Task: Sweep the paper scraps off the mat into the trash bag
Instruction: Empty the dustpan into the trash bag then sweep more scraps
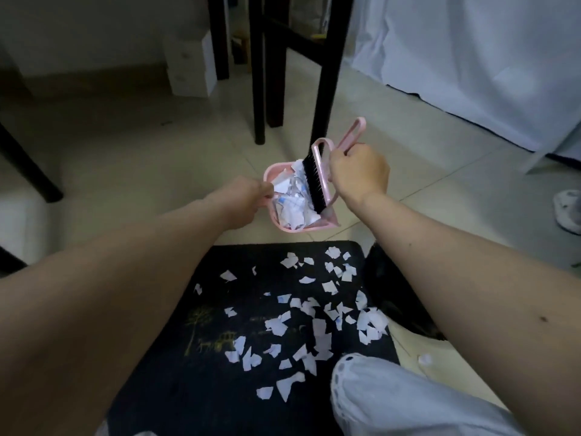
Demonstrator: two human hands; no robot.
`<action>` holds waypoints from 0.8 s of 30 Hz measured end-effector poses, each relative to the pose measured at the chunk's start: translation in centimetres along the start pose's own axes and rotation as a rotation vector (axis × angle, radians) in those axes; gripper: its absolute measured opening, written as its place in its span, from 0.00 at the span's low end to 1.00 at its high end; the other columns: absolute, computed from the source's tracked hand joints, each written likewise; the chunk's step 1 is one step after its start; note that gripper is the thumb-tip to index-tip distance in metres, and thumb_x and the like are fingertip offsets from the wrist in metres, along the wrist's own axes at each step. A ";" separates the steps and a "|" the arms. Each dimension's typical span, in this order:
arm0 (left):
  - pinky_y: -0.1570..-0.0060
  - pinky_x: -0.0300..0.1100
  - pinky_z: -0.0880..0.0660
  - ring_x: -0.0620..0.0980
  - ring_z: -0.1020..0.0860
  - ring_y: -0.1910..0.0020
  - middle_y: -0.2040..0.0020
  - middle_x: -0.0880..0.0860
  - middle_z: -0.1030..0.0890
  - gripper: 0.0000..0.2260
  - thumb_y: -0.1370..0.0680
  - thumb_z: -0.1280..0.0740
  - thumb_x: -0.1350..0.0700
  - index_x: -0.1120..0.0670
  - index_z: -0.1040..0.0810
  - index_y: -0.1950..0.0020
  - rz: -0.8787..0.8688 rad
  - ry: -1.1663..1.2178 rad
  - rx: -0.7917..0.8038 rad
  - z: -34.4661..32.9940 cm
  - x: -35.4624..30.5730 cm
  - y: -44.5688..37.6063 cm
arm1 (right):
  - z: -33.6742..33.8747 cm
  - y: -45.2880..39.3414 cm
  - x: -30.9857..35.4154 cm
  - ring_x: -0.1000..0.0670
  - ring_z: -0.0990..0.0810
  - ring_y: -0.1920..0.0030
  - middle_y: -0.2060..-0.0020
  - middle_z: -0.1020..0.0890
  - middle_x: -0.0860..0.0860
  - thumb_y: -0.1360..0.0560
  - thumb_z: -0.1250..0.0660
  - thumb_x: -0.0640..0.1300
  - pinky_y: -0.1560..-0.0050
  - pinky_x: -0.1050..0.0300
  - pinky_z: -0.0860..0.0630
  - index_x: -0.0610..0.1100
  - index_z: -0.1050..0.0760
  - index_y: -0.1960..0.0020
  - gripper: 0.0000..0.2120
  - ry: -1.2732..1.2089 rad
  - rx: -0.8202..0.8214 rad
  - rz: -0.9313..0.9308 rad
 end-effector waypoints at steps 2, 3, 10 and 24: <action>0.52 0.44 0.26 0.54 0.23 0.51 0.45 0.55 0.21 0.13 0.21 0.39 0.60 0.52 0.26 0.38 -0.017 0.027 0.010 0.1 -3.1 -1.6 | 2.4 -0.9 -2.5 0.40 0.22 0.57 0.61 0.17 0.45 0.24 0.43 0.53 0.58 0.55 0.29 0.42 0.21 0.59 0.19 -0.005 -0.035 -0.046; 0.53 0.44 0.27 0.54 0.23 0.51 0.45 0.55 0.22 0.12 0.21 0.39 0.59 0.51 0.26 0.37 -0.032 0.034 0.017 0.2 -5.0 -2.6 | 3.8 -1.3 -3.9 0.41 0.21 0.56 0.60 0.16 0.45 0.24 0.44 0.53 0.57 0.55 0.29 0.42 0.20 0.59 0.19 -0.011 -0.048 -0.069; 0.53 0.41 0.27 0.52 0.23 0.49 0.43 0.54 0.22 0.16 0.22 0.40 0.64 0.50 0.26 0.37 -0.120 0.020 0.087 -1.6 -16.2 -7.9 | 10.5 -2.6 -13.1 0.43 0.19 0.55 0.60 0.15 0.45 0.30 0.47 0.56 0.52 0.53 0.23 0.42 0.19 0.56 0.24 -0.056 -0.123 -0.268; 0.45 0.44 0.25 0.55 0.24 0.42 0.38 0.56 0.24 0.19 0.22 0.39 0.62 0.54 0.30 0.30 -0.243 -0.309 0.350 -12.9 -27.0 -16.0 | 8.5 -2.0 -31.9 0.43 0.20 0.61 0.61 0.17 0.45 0.23 0.44 0.48 0.63 0.54 0.29 0.38 0.21 0.59 0.17 -0.123 -0.140 -0.573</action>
Point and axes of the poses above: each hand's wrist, its own y-axis away from the middle knuckle, its own z-axis out of the back of the hand, x = y × z, the point moved 1 cm from there along -y, towards the middle knuckle
